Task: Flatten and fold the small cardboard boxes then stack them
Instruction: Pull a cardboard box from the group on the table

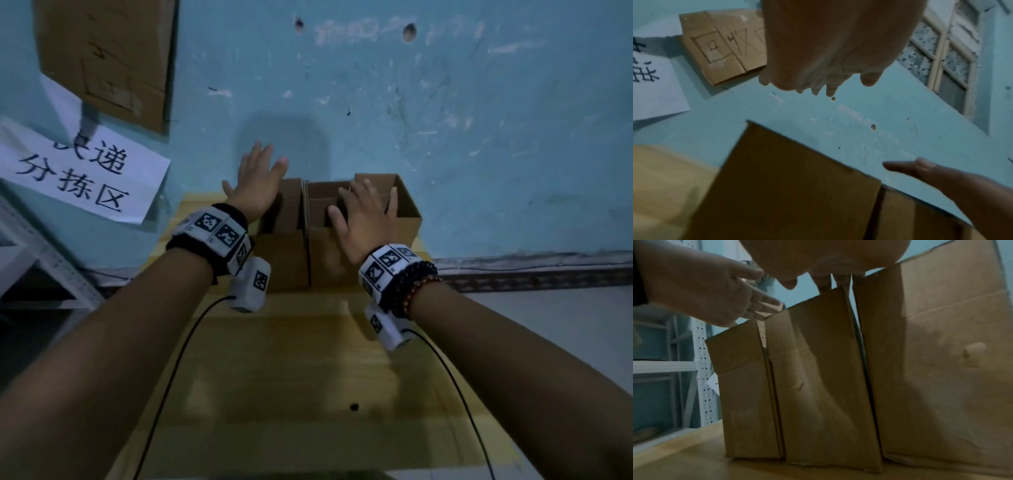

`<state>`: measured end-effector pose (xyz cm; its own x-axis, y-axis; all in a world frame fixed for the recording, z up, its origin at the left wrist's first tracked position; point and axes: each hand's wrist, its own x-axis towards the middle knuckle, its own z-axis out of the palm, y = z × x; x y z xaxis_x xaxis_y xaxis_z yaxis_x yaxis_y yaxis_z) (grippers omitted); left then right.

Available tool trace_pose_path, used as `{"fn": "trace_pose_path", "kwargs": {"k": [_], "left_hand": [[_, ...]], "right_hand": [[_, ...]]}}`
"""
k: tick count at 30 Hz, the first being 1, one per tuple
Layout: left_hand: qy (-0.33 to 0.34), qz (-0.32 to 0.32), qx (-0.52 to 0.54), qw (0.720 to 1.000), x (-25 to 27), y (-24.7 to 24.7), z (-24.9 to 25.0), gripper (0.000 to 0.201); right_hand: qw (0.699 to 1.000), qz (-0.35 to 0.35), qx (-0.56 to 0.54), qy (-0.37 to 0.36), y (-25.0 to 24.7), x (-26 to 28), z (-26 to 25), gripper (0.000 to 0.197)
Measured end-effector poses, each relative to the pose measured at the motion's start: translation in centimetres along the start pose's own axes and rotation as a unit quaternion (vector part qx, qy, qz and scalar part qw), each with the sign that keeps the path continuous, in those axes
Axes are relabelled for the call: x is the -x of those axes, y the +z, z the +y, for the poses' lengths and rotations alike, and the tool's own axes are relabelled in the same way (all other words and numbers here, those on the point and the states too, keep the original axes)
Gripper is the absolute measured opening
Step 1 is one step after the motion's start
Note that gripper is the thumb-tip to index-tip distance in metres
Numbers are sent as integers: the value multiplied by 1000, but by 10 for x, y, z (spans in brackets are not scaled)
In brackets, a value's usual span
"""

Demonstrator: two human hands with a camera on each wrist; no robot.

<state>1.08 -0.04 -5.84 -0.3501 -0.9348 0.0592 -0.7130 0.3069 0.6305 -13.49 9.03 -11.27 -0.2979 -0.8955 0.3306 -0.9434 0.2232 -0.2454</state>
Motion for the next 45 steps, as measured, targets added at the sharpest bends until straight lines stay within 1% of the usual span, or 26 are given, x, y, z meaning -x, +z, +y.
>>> {"fn": "trace_pose_path", "kwargs": {"k": [2,8,14,16,19,22,26,30,33,35,37,40,43,44,45], "left_hand": [[11,0,-11,1000,15,-1,-4,55],[-1,20,-10,1000,76,-6,6,54],[16,5,-32,999,148,-16,13,55],[9,-8,-41,999,168,-16,12,56],[5,-28,-57,998,195,-11,12,57],[5,-34,-72,997,214,-8,11,57],[16,-26,-85,996,219,-11,7,58],[20,-18,-84,996,216,-11,7,57],[20,-9,-102,995,208,-6,2,56],[15,-24,-138,990,204,-5,-1,53],[10,-32,-152,988,200,-4,-3,49],[30,-30,-142,989,188,-2,-8,49],[39,-66,-116,990,174,6,-13,49],[30,-64,-100,993,169,10,-15,49],[25,-46,-81,995,164,13,-17,49]], "right_hand": [[1000,13,-9,-1,-5,12,0,51],[999,11,6,32,-44,60,-2,53],[998,-7,-7,58,-80,115,-12,53],[998,-21,-8,62,-90,135,-15,53],[997,-38,-10,70,-101,156,-23,54],[997,-48,-11,66,-106,172,-32,55],[997,-53,-17,58,-108,186,-37,54],[995,-63,-21,70,-105,191,-35,55],[994,-79,-19,75,-100,190,-32,56],[994,-83,-18,68,-95,187,-31,55],[995,-88,-6,57,-91,183,-30,54],[994,-97,-4,46,-87,165,-31,55],[995,-88,-28,37,-77,149,-33,57],[995,-87,-39,36,-72,146,-33,58],[994,-91,-46,35,-66,144,-33,58]]}}
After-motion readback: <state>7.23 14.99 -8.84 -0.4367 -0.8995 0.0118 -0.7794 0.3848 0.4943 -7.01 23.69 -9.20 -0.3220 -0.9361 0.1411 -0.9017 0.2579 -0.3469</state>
